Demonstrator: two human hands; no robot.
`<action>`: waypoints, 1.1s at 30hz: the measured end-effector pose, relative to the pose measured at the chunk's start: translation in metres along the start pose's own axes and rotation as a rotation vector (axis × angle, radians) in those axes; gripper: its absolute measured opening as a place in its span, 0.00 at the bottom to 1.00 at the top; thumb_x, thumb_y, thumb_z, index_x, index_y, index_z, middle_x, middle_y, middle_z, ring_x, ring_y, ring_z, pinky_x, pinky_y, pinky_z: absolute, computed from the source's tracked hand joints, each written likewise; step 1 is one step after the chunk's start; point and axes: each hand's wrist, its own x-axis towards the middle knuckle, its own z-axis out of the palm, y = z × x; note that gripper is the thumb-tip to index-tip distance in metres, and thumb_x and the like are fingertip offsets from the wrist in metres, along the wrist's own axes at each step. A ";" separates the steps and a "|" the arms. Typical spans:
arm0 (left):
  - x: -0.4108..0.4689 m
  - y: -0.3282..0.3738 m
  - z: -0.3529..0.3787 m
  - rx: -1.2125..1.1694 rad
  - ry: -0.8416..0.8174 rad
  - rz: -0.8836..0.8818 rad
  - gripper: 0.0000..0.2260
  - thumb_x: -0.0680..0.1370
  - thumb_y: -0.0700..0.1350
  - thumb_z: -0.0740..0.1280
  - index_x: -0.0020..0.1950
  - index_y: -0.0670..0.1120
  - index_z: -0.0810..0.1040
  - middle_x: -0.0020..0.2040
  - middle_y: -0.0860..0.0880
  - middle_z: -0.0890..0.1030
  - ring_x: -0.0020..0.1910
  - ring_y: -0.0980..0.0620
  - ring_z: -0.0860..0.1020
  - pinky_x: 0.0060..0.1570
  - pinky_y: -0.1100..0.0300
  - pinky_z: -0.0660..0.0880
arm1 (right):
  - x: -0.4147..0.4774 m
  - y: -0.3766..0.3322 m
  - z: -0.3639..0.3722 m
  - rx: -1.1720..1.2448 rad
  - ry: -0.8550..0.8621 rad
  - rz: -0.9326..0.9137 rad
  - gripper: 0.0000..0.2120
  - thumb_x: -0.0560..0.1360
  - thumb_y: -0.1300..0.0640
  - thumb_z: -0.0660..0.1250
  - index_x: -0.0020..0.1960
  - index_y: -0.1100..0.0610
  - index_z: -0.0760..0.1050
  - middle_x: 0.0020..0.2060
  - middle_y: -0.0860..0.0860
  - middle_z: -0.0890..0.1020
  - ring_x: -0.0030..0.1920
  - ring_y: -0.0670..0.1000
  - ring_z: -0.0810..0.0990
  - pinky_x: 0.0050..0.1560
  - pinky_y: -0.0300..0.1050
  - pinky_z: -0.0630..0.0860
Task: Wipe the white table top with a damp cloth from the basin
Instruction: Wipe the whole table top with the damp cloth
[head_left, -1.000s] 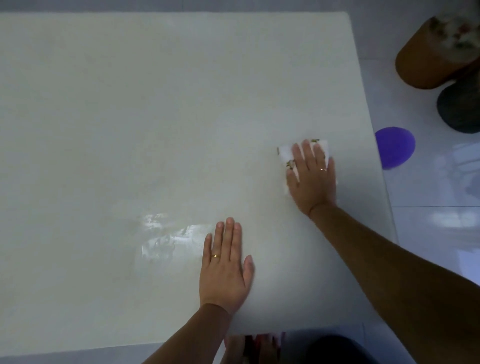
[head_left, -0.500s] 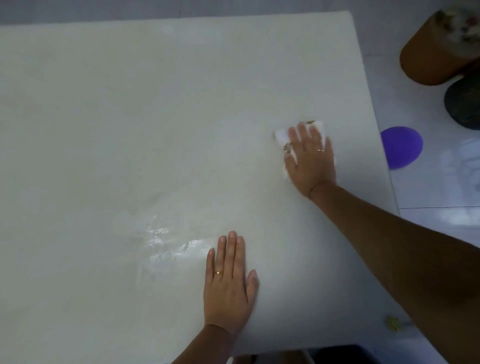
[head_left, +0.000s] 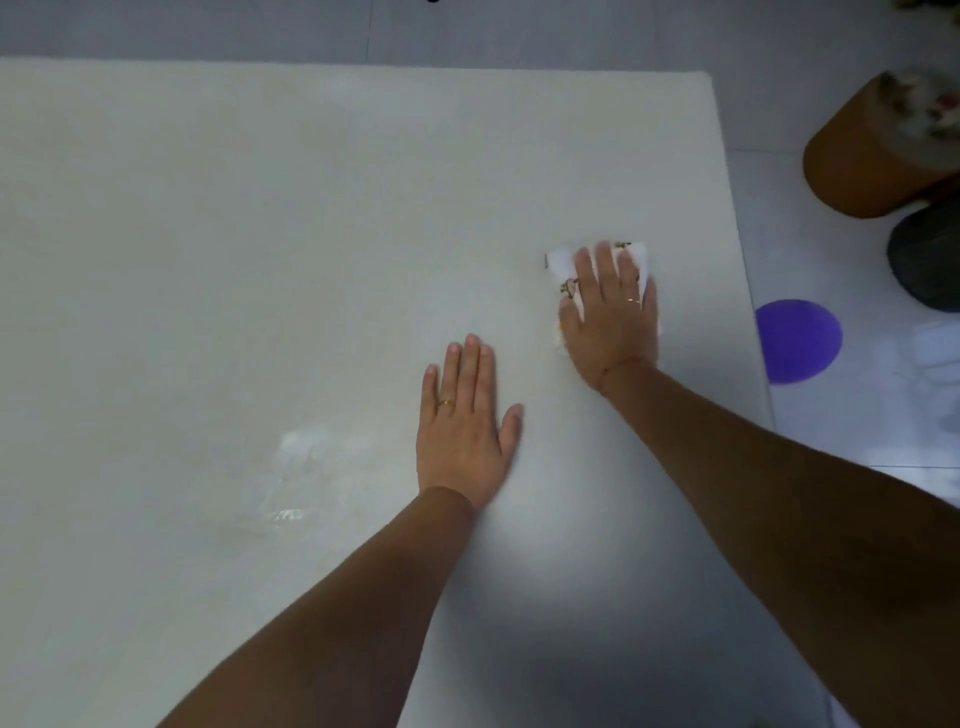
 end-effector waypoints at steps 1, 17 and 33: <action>0.002 -0.001 0.004 0.011 -0.007 -0.013 0.31 0.80 0.58 0.43 0.79 0.43 0.46 0.79 0.46 0.46 0.78 0.48 0.42 0.75 0.50 0.39 | 0.002 -0.013 0.001 0.036 0.011 0.114 0.28 0.81 0.47 0.48 0.78 0.52 0.46 0.78 0.52 0.48 0.77 0.54 0.47 0.74 0.59 0.44; 0.003 0.000 0.004 -0.011 -0.019 -0.012 0.31 0.79 0.57 0.49 0.78 0.41 0.51 0.79 0.44 0.51 0.78 0.46 0.48 0.75 0.48 0.46 | 0.062 -0.037 -0.006 0.083 0.010 0.190 0.27 0.81 0.47 0.46 0.78 0.51 0.44 0.78 0.50 0.47 0.77 0.54 0.45 0.73 0.59 0.41; 0.003 0.000 0.001 -0.032 -0.024 -0.017 0.31 0.79 0.56 0.52 0.78 0.40 0.54 0.79 0.43 0.54 0.78 0.45 0.51 0.74 0.46 0.51 | 0.091 -0.067 -0.007 0.092 0.039 0.183 0.28 0.81 0.47 0.45 0.78 0.53 0.42 0.78 0.52 0.46 0.77 0.56 0.44 0.73 0.60 0.40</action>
